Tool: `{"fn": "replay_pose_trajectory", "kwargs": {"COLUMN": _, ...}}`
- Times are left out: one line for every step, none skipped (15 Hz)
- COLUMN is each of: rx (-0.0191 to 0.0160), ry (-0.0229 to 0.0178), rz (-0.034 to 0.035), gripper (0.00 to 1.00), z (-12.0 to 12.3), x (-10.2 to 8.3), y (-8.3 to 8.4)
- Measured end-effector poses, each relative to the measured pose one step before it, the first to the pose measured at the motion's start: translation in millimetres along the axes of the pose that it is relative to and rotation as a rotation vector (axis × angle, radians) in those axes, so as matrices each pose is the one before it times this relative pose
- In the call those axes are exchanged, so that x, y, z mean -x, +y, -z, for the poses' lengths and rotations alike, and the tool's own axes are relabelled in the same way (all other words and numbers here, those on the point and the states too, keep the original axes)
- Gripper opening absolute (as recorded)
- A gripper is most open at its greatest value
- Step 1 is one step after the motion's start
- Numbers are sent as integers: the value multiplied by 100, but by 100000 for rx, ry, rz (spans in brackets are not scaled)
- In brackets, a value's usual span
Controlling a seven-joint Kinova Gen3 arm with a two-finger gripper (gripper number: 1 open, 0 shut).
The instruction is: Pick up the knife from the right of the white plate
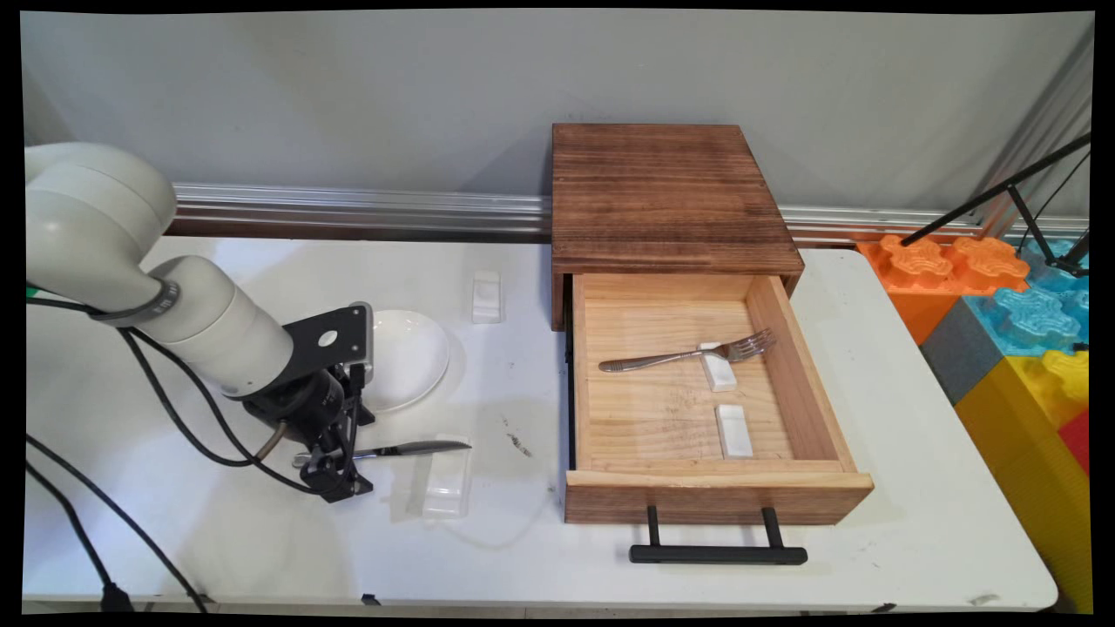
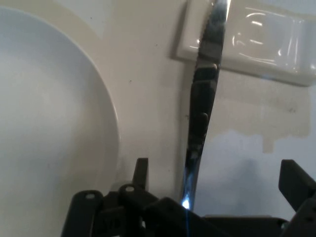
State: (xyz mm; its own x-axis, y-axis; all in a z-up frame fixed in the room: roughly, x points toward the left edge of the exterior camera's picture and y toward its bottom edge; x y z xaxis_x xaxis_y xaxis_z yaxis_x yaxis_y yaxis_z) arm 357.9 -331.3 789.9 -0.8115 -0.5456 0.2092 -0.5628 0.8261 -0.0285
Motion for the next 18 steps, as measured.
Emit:
{"fn": "replay_pose_trajectory", "kwargs": {"rx": 252, "ry": 142, "rz": -48, "gripper": 100, "z": -87, "x": 4, "y": -2}}
{"fn": "replay_pose_trajectory", "kwargs": {"rx": 281, "ry": 119, "rz": -109, "gripper": 100, "z": -89, "x": 14, "y": -5}}
{"fn": "replay_pose_trajectory", "kwargs": {"rx": 351, "ry": 125, "rz": -134, "gripper": 100, "z": -92, "x": 18, "y": -10}}
{"fn": "replay_pose_trajectory", "kwargs": {"rx": 270, "ry": 73, "rz": -175, "gripper": 100, "z": -69, "x": 17, "y": -15}}
{"fn": "replay_pose_trajectory", "kwargs": {"rx": 174, "ry": 70, "rz": -98, "gripper": 100, "z": -40, "x": 15, "y": -12}}
{"fn": "replay_pose_trajectory", "kwargs": {"rx": 225, "ry": 134, "rz": -158, "gripper": 100, "z": -45, "x": 13, "y": -31}}
{"fn": "replay_pose_trajectory", "kwargs": {"rx": 250, "ry": 67, "rz": -190, "gripper": 100, "z": -56, "x": 23, "y": -48}}
{"fn": "replay_pose_trajectory", "kwargs": {"rx": 229, "ry": 65, "rz": -97, "gripper": 100, "z": -55, "x": 34, "y": -54}}
{"fn": "replay_pose_trajectory", "kwargs": {"rx": 166, "ry": 75, "rz": -99, "gripper": 100, "z": -41, "x": 15, "y": -48}}
{"fn": "replay_pose_trajectory", "kwargs": {"rx": 109, "ry": 66, "rz": -22, "gripper": 100, "z": -28, "x": 13, "y": -30}}
{"fn": "replay_pose_trajectory", "kwargs": {"rx": 170, "ry": 88, "rz": -80, "gripper": 100, "z": -56, "x": 9, "y": -50}}
{"fn": "replay_pose_trajectory", "kwargs": {"rx": 134, "ry": 93, "rz": 12, "gripper": 0, "z": -47, "x": 7, "y": -45}}
{"fn": "replay_pose_trajectory", "kwargs": {"rx": 114, "ry": 82, "rz": -25, "gripper": 0, "z": -56, "x": 3, "y": -52}}
{"fn": "replay_pose_trajectory", "kwargs": {"rx": 132, "ry": 65, "rz": -10, "gripper": 0, "z": -53, "x": 0, "y": -41}}
{"fn": "replay_pose_trajectory", "kwargs": {"rx": 137, "ry": 28, "rz": 52, "gripper": 0, "z": -50, "x": 2, "y": -28}}
{"fn": "replay_pose_trajectory", "kwargs": {"rx": 163, "ry": 33, "rz": 76, "gripper": 0, "z": -42, "x": -6, "y": -20}}
{"fn": "replay_pose_trajectory", "kwargs": {"rx": 150, "ry": 9, "rz": 60, "gripper": 0, "z": -34, "x": -5, "y": -8}}
{"fn": "replay_pose_trajectory", "kwargs": {"rx": 178, "ry": -8, "rz": 89, "gripper": 0, "z": -24, "x": -3, "y": 3}}
